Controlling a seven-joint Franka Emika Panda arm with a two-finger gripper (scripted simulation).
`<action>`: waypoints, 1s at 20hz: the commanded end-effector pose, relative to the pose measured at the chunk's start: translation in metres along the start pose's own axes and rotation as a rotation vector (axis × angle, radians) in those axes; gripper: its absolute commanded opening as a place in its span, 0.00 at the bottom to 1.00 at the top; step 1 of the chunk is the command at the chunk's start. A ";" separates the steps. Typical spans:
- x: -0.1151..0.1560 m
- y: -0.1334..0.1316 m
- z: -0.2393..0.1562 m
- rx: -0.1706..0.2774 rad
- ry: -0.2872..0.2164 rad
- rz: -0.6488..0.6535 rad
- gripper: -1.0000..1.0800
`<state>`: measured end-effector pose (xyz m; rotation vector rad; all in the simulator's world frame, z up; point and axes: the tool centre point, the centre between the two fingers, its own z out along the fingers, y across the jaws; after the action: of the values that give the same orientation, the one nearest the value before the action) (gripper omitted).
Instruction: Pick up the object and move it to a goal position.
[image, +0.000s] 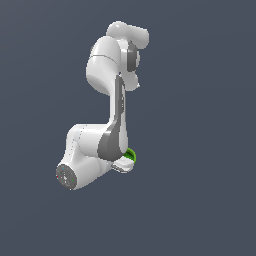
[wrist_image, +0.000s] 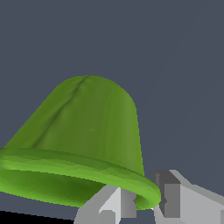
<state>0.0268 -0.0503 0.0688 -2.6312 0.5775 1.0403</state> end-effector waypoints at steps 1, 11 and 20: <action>-0.001 0.000 -0.003 0.002 0.005 -0.001 0.00; -0.018 0.009 -0.035 0.026 0.058 -0.007 0.00; -0.059 0.031 -0.103 0.079 0.176 -0.023 0.00</action>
<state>0.0343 -0.0937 0.1644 -2.6646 0.6072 0.8070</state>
